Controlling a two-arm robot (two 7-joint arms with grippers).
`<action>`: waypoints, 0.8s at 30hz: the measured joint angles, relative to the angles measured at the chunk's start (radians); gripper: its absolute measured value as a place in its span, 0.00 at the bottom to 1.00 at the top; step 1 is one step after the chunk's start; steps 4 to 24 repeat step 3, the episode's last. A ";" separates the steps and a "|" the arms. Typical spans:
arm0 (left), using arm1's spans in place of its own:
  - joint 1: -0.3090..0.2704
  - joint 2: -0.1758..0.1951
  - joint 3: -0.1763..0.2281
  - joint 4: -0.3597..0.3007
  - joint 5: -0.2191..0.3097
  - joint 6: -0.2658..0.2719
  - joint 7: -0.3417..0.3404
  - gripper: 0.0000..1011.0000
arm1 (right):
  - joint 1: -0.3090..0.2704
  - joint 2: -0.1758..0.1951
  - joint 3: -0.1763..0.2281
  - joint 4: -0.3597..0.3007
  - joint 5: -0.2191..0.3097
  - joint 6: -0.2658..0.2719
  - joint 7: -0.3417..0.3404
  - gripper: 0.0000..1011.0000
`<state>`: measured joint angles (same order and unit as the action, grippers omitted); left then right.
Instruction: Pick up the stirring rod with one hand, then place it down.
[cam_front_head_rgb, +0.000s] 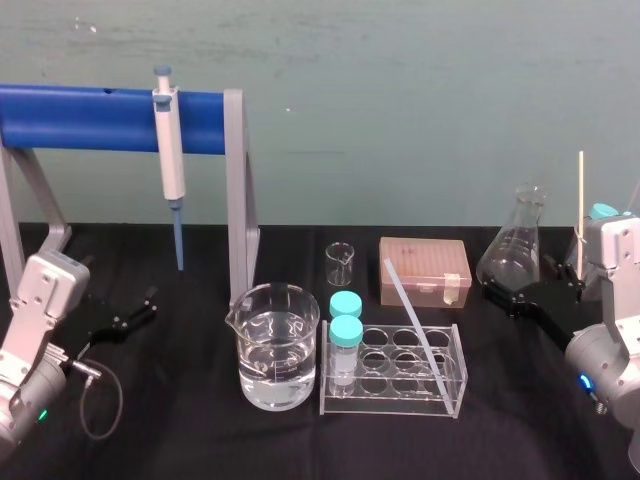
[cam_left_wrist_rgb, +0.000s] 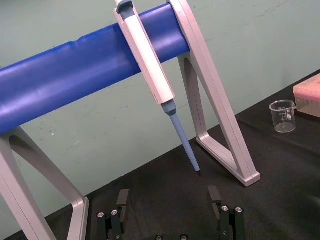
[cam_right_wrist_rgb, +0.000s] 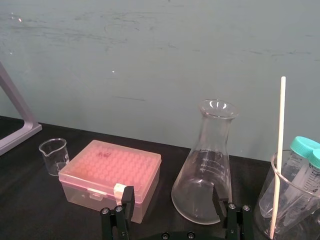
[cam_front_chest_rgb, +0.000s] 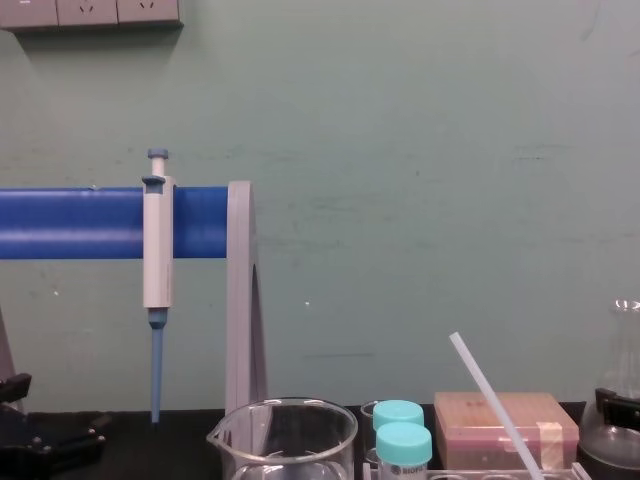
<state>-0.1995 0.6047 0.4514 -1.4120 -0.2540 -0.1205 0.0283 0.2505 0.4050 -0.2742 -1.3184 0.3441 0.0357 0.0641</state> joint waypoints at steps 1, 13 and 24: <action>0.000 0.000 0.000 0.000 0.000 0.000 0.000 0.99 | 0.000 0.000 0.000 0.000 0.000 0.000 0.000 0.99; 0.000 0.000 0.000 0.000 0.000 0.000 0.000 0.99 | 0.000 0.000 0.000 0.000 0.000 -0.001 0.001 0.99; 0.000 0.000 0.000 0.000 0.000 0.000 0.000 0.99 | 0.000 0.000 0.000 0.000 0.000 -0.001 0.001 0.99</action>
